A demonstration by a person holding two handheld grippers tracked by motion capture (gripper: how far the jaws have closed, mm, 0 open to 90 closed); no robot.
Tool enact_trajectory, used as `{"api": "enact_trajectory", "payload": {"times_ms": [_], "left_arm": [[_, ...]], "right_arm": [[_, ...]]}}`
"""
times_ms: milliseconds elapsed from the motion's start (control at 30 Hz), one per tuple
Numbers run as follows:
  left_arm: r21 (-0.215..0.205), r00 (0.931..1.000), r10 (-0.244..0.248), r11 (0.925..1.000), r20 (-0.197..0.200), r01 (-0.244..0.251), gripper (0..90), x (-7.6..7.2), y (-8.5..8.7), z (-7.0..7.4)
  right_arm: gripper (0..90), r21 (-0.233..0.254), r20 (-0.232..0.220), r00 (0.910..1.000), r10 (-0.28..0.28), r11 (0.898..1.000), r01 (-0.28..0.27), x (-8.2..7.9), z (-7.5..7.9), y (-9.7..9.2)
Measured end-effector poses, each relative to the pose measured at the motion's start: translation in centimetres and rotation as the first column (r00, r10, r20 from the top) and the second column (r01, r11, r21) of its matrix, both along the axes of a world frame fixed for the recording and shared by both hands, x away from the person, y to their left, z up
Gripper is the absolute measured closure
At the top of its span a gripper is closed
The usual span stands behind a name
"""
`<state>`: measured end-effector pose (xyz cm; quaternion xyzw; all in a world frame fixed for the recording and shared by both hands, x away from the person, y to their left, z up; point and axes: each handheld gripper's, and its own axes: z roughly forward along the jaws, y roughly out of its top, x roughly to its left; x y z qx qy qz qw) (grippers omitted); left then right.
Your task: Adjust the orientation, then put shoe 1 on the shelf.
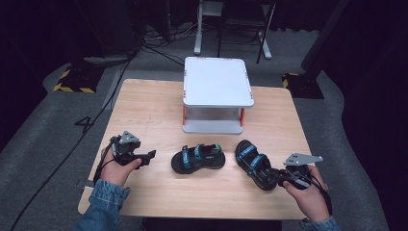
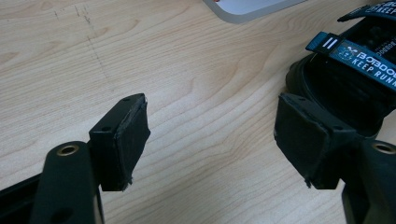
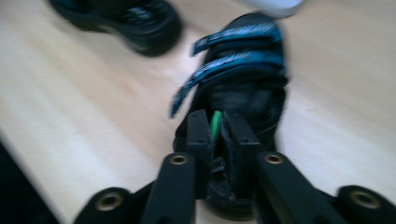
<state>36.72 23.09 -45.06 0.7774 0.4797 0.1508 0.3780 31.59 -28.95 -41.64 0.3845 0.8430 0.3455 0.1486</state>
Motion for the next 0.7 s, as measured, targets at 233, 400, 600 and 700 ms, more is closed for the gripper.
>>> {"api": "enact_trajectory", "payload": {"times_ms": [233, 400, 600, 700], "left_arm": [[0.001, 1.0000, 0.003, 1.0000, -0.001, -0.003, 27.0, -0.1, 0.1, -0.1], [0.003, 1.0000, 0.007, 1.0000, -0.002, -0.007, 27.0, -0.2, 0.4, -0.1], [0.009, 1.0000, 0.003, 1.0000, -0.004, -0.003, 27.0, -0.1, 0.1, -0.3], [0.009, 1.0000, 0.002, 1.0000, -0.002, -0.002, 27.0, -0.2, 0.2, -0.2]], "right_arm": [[21.4, -0.050, 0.006, 1.0000, 0.007, 0.999, -0.007, 0.6, -1.0, 0.6], [31.2, -0.105, -0.039, 0.9983, -0.044, 0.994, 0.040, 1.4, -2.7, 0.7], [66.1, -0.122, -0.091, 0.9957, -0.018, 0.993, 0.007, 1.4, -2.6, 0.1], [69.8, -0.117, -0.118, 0.9926, -0.029, 0.993, 0.016, 1.6, -2.4, 0.4]]}}
